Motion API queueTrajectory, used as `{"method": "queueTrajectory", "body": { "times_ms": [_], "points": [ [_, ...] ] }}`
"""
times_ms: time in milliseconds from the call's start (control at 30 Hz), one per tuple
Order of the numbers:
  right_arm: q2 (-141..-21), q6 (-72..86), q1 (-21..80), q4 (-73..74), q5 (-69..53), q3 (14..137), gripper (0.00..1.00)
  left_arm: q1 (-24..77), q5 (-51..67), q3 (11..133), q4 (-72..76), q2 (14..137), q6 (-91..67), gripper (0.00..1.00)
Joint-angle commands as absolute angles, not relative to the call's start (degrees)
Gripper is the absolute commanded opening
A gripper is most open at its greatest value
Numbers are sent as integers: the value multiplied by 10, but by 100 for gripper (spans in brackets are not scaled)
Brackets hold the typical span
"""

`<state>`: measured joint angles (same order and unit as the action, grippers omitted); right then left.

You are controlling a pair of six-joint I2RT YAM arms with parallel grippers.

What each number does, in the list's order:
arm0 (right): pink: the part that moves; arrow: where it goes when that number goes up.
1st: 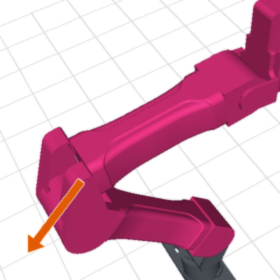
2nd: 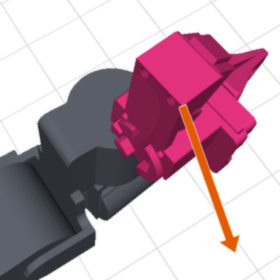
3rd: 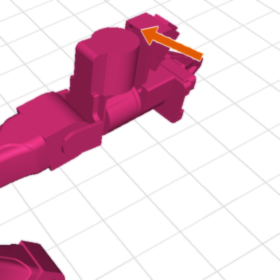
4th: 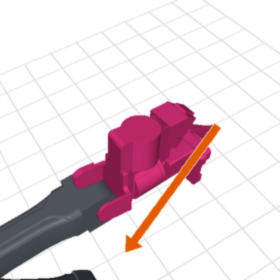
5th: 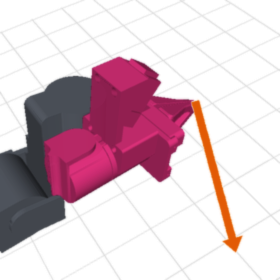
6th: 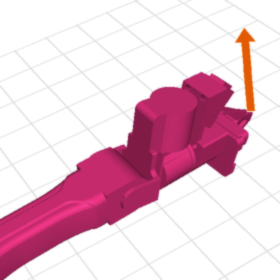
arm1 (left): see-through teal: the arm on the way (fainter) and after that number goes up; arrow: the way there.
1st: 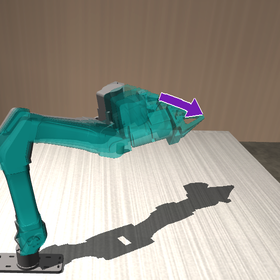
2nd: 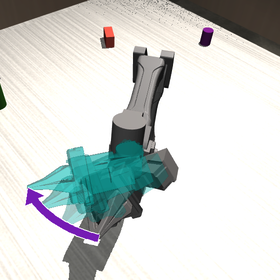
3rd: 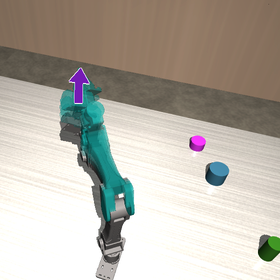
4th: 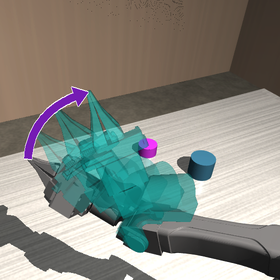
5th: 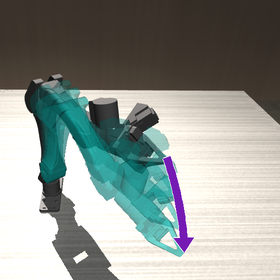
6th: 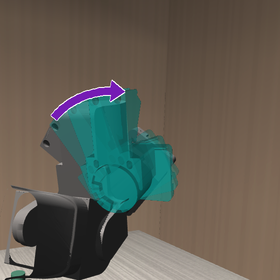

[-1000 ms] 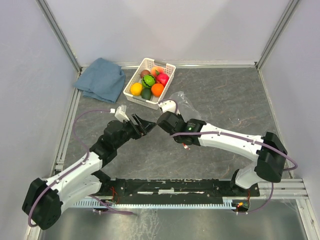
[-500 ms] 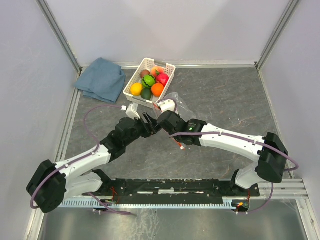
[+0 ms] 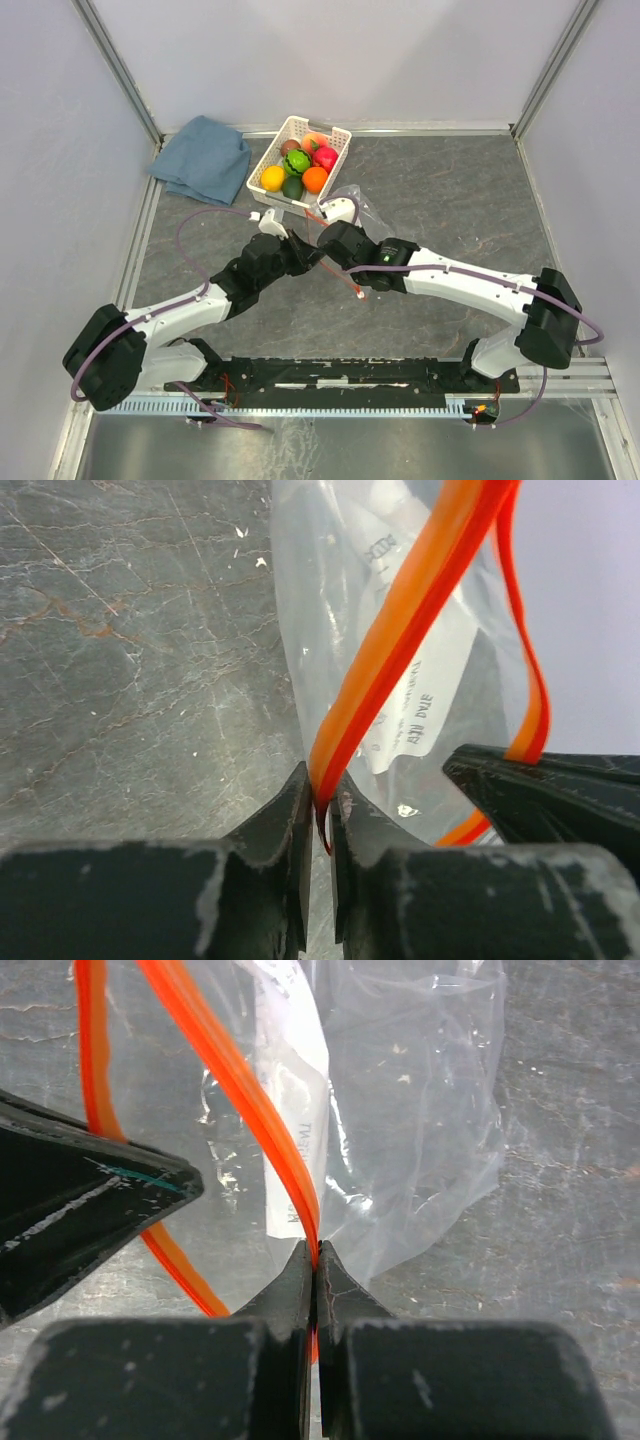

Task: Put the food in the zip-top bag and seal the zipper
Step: Open the zipper of the food storage bag at the center of the board.

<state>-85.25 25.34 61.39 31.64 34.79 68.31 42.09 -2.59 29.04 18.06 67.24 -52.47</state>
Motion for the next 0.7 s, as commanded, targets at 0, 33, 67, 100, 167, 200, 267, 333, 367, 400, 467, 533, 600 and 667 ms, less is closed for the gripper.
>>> {"method": "queueTrajectory", "body": {
  "times_ms": [0,33,67,100,167,200,267,333,367,400,467,533,600,667],
  "points": [
    [-823,248,614,328,405,689,2,423,-53,317,162,661,-483,14],
    [-821,247,614,330,409,690,3,424,-60,320,150,658,-478,14],
    [-819,246,614,331,412,690,3,424,-66,321,141,655,-475,14],
    [-818,245,614,331,412,691,3,424,-70,322,136,653,-472,14],
    [-818,243,614,326,403,693,3,424,-74,322,130,650,-469,16],
    [-819,241,614,320,388,694,3,426,-75,322,130,650,-467,16],
    [-822,240,614,304,364,692,3,426,-78,325,127,653,-463,13],
    [-828,244,614,296,358,691,4,427,-79,332,116,656,-459,5],
    [-832,248,614,295,361,691,4,428,-77,335,113,657,-458,3],
    [-836,251,614,294,362,690,6,429,-74,336,112,655,-460,3],
    [-844,254,615,281,354,686,12,434,-71,337,113,650,-466,3],
    [-849,254,614,260,333,678,21,437,-68,338,116,645,-472,3],
    [-853,256,614,239,313,672,31,437,-65,336,120,641,-479,3],
    [-858,258,614,219,300,667,36,437,-62,335,121,638,-481,3]
  ]
}}
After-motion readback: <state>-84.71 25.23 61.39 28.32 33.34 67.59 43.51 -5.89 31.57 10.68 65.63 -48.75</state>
